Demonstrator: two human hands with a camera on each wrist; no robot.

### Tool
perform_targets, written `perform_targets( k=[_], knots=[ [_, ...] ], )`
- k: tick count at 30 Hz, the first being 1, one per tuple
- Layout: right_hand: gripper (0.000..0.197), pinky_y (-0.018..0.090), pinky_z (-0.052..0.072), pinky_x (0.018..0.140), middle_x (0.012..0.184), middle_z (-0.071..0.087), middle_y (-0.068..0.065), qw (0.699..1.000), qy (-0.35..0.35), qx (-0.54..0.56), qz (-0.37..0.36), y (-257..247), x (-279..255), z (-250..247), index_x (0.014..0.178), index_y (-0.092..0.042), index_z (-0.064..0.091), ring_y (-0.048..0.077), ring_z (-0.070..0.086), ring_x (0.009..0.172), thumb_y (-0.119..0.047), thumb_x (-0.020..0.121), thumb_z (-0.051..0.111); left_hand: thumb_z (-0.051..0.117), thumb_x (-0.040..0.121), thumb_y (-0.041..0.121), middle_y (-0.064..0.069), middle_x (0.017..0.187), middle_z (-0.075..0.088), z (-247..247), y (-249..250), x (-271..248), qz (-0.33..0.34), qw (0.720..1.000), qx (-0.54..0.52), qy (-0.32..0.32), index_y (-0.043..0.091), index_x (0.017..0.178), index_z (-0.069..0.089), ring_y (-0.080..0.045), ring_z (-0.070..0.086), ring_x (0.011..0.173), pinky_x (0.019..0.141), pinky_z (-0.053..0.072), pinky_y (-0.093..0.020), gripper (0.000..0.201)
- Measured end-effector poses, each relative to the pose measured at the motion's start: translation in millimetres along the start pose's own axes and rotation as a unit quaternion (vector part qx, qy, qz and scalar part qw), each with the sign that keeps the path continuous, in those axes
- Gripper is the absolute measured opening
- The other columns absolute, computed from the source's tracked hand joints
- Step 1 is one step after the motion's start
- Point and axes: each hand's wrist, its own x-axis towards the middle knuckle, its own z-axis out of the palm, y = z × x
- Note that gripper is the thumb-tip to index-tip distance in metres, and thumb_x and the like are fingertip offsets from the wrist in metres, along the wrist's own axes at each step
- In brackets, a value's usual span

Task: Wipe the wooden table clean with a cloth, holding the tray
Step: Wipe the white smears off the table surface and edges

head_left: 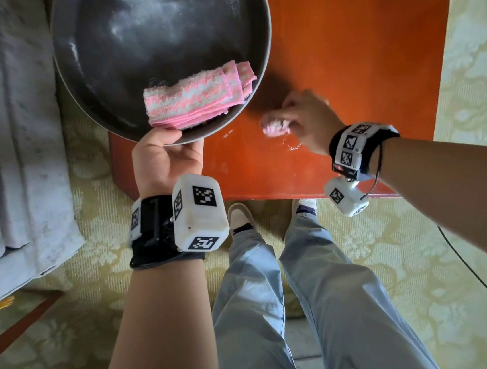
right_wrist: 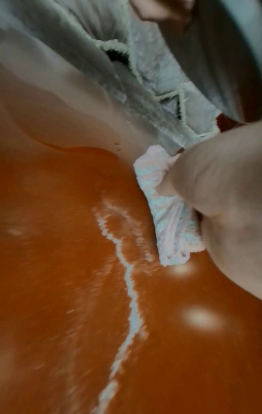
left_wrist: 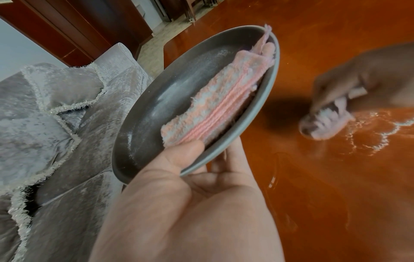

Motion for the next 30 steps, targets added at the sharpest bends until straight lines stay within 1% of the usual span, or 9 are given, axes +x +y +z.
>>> perform_targets(
  k=[3,5,8,12,14,17,21,25,30],
  knots=[
    [0.044,0.040,0.041,0.091,0.111,0.059,0.008,0.993,0.117,0.000,0.033,12.4,15.9,-23.4,0.125,-0.035,0.066,0.032,0.049,0.104,-0.010,0.090,0.054,0.036,0.085,-0.014,-0.013,0.085,0.072,-3.3,-3.1,-3.0,0.018,1.000,-0.009,0.010,0.000,0.080,0.062,-0.029,0.073,0.087,0.097,0.054,-0.045,0.030],
    [0.045,0.045,0.042,0.090,0.112,0.058,0.009,0.986,0.152,-0.017,0.068,20.1,26.1,-34.5,0.127,-0.034,0.064,0.035,0.048,0.104,-0.010,0.090,0.054,0.035,0.085,-0.014,-0.013,0.083,0.072,-4.2,-6.5,-5.1,0.028,0.999,-0.019,0.017,0.000,0.080,0.063,-0.029,0.073,0.085,0.096,0.054,-0.045,0.031],
    [0.045,0.048,0.041,0.090,0.116,0.054,0.008,0.984,0.143,-0.051,0.093,29.8,38.6,-36.2,0.129,-0.034,0.061,0.036,0.046,0.108,-0.011,0.091,0.052,0.033,0.085,-0.014,-0.013,0.086,0.072,-7.8,-12.8,-8.5,0.045,0.998,-0.036,0.024,-0.001,0.082,0.064,-0.029,0.073,0.087,0.095,0.055,-0.044,0.034],
    [0.041,0.040,0.037,0.090,0.119,0.051,0.003,0.990,0.094,-0.051,0.092,32.9,38.9,-19.2,0.129,-0.041,0.058,0.033,0.043,0.109,-0.019,0.094,0.049,0.036,0.073,-0.015,-0.012,0.088,0.073,-11.4,-20.1,-15.6,0.061,0.997,-0.045,0.027,0.000,0.091,0.065,-0.029,0.073,0.089,0.092,0.057,-0.042,0.037],
    [0.041,0.040,0.038,0.093,0.121,0.050,0.001,0.991,0.085,-0.063,0.085,28.3,37.6,-12.2,0.129,-0.039,0.057,0.032,0.042,0.111,-0.020,0.093,0.051,0.034,0.076,-0.015,-0.012,0.088,0.074,-14.4,-24.0,-18.9,0.073,0.995,-0.051,0.036,0.001,0.093,0.065,-0.029,0.074,0.087,0.091,0.057,-0.042,0.039],
    [0.039,0.048,0.040,0.096,0.123,0.050,0.001,0.991,0.057,-0.110,0.048,19.4,35.4,-8.6,0.127,-0.036,0.056,0.033,0.043,0.114,-0.023,0.090,0.055,0.037,0.069,-0.015,-0.011,0.091,0.074,-17.8,-30.4,-24.6,0.087,0.994,-0.063,0.029,0.004,0.096,0.066,-0.029,0.073,0.088,0.095,0.055,-0.042,0.044],
    [0.034,0.050,0.037,0.099,0.128,0.049,0.002,0.989,0.014,-0.146,-0.012,6.9,27.9,-3.3,0.125,-0.034,0.057,0.035,0.041,0.119,-0.027,0.092,0.052,0.039,0.062,-0.011,-0.012,0.090,0.074,-21.1,-39.5,-31.5,0.085,0.993,-0.081,0.008,0.002,0.077,0.074,-0.030,0.072,0.087,0.094,0.054,-0.039,0.041],
    [0.034,0.052,0.037,0.098,0.127,0.053,0.003,0.980,-0.025,-0.170,-0.100,3.9,8.8,5.5,0.126,-0.030,0.060,0.036,0.042,0.120,-0.024,0.092,0.054,0.038,0.062,-0.011,-0.015,0.094,0.072,-24.0,-50.9,-35.5,0.090,0.991,-0.100,-0.007,0.002,0.095,0.064,-0.033,0.070,0.091,0.088,0.057,-0.040,0.044],
    [0.036,0.054,0.040,0.092,0.114,0.061,0.002,0.961,-0.041,-0.158,-0.224,25.2,-15.4,8.8,0.115,-0.027,0.070,0.033,0.049,0.112,-0.012,0.083,0.066,0.037,0.062,-0.011,-0.017,0.096,0.071,-23.7,-67.5,-43.0,0.099,0.989,-0.108,-0.016,0.000,0.096,0.062,-0.034,0.069,0.094,0.089,0.057,-0.042,0.043]
  ],
)
